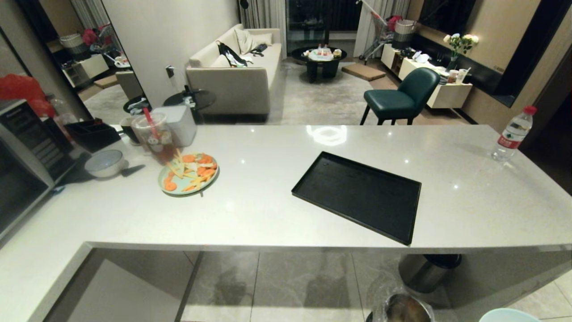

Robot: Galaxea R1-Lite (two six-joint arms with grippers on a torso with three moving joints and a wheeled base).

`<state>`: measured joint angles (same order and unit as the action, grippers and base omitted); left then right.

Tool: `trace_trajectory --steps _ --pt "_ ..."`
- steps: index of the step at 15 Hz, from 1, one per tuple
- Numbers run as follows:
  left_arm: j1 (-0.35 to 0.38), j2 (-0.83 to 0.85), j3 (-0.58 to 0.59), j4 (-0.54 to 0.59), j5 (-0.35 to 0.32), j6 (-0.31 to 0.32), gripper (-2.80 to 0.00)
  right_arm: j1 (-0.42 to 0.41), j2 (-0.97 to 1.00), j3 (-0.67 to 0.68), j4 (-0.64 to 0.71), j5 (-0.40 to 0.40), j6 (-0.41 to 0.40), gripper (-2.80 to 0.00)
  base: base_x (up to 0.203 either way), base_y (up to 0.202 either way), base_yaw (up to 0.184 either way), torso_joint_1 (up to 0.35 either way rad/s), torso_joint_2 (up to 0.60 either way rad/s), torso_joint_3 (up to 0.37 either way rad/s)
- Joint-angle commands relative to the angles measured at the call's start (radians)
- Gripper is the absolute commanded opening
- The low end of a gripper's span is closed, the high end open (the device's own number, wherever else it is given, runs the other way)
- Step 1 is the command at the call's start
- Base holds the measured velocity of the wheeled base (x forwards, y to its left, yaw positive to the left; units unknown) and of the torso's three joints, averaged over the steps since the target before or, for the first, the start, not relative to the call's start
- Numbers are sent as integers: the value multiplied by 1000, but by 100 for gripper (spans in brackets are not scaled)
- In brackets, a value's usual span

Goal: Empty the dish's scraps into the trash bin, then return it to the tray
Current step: Move the bowl over the trash can

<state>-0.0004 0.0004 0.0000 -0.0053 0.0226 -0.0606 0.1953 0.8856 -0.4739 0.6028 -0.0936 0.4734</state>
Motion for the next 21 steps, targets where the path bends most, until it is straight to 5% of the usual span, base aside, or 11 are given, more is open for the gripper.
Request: trace_trajectory --steps 1,16,21 --pt "0 1 0 -1 0 -1 -280 -4 24 -10 2 3 2 -280 0 0 0 0 0 0" --pt "-1 1 0 -1 0 -2 -280 -3 38 -14 -6 18 -1 -280 0 0 0 0 0 0" --pt "0 1 0 -1 0 -2 -280 -4 38 -8 -5 22 -4 -280 -171 0 -1 2 2 0"
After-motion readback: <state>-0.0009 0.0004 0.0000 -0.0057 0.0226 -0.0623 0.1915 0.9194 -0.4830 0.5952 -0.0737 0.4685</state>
